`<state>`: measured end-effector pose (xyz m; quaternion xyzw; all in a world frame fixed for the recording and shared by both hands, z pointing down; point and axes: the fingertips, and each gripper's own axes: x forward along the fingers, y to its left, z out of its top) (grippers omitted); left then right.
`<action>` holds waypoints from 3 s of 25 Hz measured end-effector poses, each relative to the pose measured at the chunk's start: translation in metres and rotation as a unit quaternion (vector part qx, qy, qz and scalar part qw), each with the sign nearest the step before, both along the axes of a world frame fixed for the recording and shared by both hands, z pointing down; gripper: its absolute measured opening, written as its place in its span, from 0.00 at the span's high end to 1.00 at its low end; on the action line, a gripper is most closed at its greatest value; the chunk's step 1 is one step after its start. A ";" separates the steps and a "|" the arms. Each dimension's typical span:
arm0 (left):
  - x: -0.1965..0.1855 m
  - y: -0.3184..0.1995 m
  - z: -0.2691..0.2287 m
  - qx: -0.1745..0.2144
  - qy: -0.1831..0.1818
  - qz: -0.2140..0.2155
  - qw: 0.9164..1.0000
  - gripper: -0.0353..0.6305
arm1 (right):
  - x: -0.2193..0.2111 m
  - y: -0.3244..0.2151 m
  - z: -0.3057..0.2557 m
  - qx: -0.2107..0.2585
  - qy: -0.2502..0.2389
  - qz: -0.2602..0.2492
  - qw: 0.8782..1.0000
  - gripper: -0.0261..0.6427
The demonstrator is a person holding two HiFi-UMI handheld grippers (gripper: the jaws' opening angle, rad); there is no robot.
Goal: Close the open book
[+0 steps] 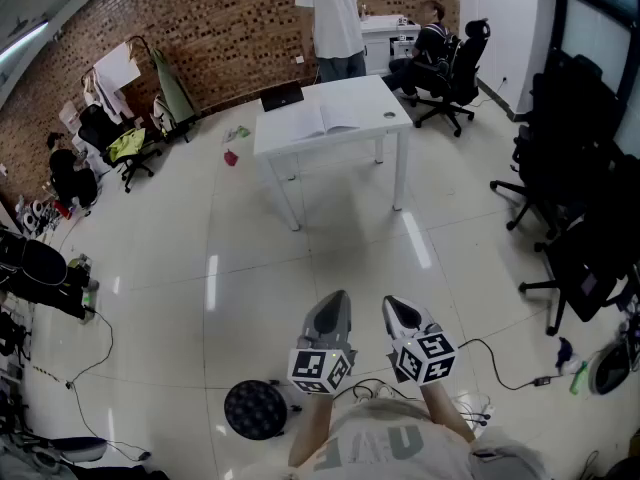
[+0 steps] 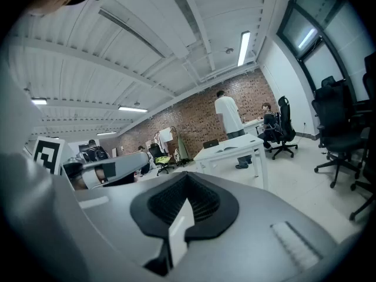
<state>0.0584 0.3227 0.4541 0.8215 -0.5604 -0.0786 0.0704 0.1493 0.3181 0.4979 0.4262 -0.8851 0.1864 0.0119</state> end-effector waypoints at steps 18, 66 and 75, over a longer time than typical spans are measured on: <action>0.011 0.005 -0.006 0.008 -0.012 -0.008 1.000 0.93 | 0.010 0.008 -0.011 0.017 0.001 0.002 1.000 0.96; -0.186 -0.469 0.006 0.004 0.024 -0.046 0.999 0.93 | -0.168 -0.468 -0.011 0.015 -0.029 -0.032 0.999 0.95; -0.194 -0.590 0.022 0.003 0.022 -0.061 0.998 0.93 | -0.179 -0.598 0.001 0.012 -0.036 -0.034 0.999 0.88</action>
